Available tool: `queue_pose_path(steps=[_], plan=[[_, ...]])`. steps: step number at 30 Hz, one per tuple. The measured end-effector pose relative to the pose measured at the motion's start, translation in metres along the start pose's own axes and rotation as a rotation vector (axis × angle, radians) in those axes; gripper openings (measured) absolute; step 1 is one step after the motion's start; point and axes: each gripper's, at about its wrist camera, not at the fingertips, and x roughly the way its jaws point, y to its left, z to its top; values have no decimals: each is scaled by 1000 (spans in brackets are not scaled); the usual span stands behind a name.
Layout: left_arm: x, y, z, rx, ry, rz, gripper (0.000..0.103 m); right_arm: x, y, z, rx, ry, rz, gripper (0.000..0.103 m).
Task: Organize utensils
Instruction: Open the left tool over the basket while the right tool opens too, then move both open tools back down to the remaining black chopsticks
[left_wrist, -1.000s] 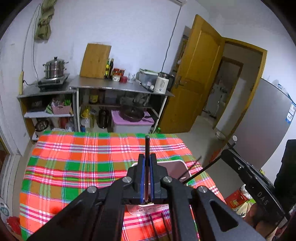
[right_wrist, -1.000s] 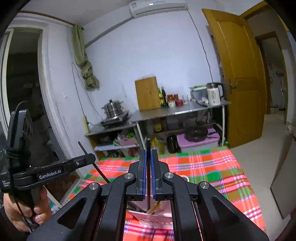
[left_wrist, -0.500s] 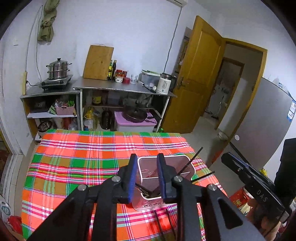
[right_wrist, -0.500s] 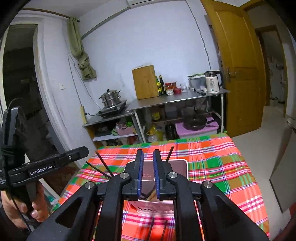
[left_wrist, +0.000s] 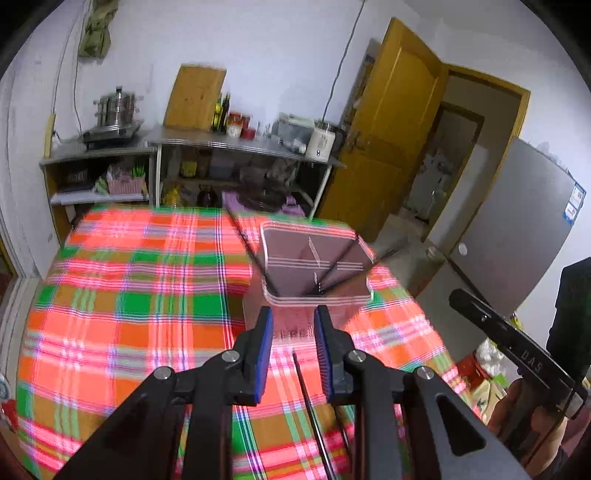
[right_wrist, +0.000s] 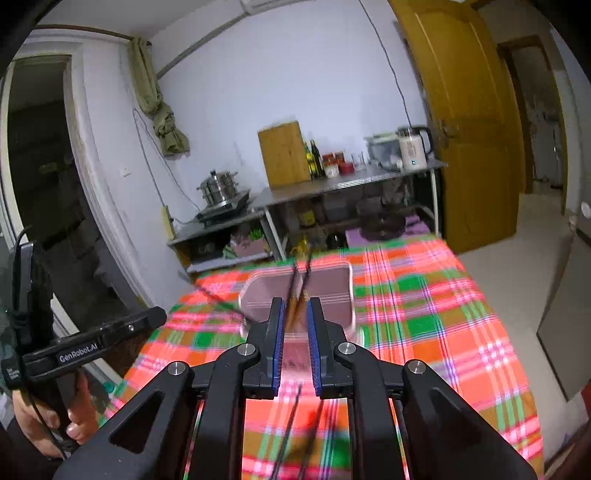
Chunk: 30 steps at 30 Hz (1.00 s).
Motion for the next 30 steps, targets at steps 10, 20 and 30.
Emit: queue_pose_path(steps=[10,20,30], plan=[[38,1,-74,-41,176,1,24,13,-24,-68,53,174,-32,12],[66,-7,-100,-33,259,2,24,36,-33,-102,78,280,-23,12],[105,-21,-103,-9,323,15,24,48,-40,-115,93,325,-20,12]])
